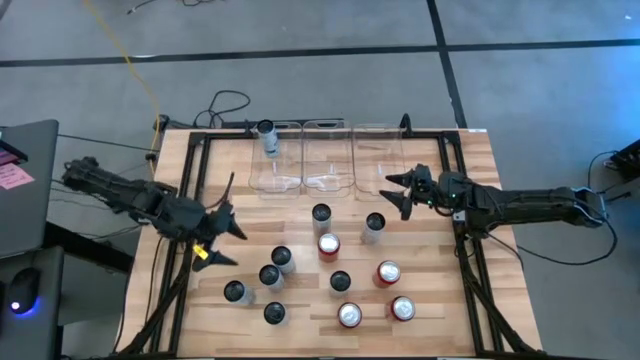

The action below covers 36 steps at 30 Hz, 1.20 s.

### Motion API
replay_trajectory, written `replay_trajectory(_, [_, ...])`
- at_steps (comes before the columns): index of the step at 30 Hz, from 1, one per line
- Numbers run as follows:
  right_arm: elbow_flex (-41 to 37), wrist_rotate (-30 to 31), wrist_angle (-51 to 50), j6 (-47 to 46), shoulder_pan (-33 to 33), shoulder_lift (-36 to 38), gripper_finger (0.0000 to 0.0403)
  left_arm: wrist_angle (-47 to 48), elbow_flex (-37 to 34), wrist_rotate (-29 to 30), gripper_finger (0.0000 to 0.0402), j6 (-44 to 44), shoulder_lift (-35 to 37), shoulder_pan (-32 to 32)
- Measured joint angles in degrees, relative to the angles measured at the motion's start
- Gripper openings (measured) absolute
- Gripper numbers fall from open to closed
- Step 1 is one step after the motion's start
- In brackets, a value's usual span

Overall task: Sort soda cans
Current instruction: Put the white-blue soda can into the left transparent bin

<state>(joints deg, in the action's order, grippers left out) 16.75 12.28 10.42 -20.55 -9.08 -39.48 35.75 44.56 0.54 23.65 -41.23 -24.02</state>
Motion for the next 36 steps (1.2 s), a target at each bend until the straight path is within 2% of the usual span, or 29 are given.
replay_trajectory(6, [0.0, 0.05, 1.0, -2.64, 0.02, -1.99, 0.0313, 1.27, 0.0, 0.93, 0.0345, 9.11, -0.45, -10.85])
replay_trajectory(12, [0.0, 0.08, 1.68, -4.95, 0.02, -2.14, 0.0313, 0.08, 0.0, 8.64, 0.0342, 15.4, -5.61, -18.9])
replay_trajectory(22, [0.0, 0.36, 2.25, -5.01, 0.2, -2.14, 0.0313, -2.14, 0.0, 11.01, 0.0342, 17.6, -18.25, -23.68])
replay_trajectory(30, [0.0, 0.59, 2.13, -4.99, 0.01, -2.14, 0.0313, -4.38, 0.02, 14.88, 0.0341, 17.58, -21.74, -23.84])
replay_trajectory(36, [0.0, 1.28, 2.04, -4.96, 0.07, -2.14, 0.0313, -4.85, 0.02, 15.62, 0.0341, 15.72, -24.2, -23.84])
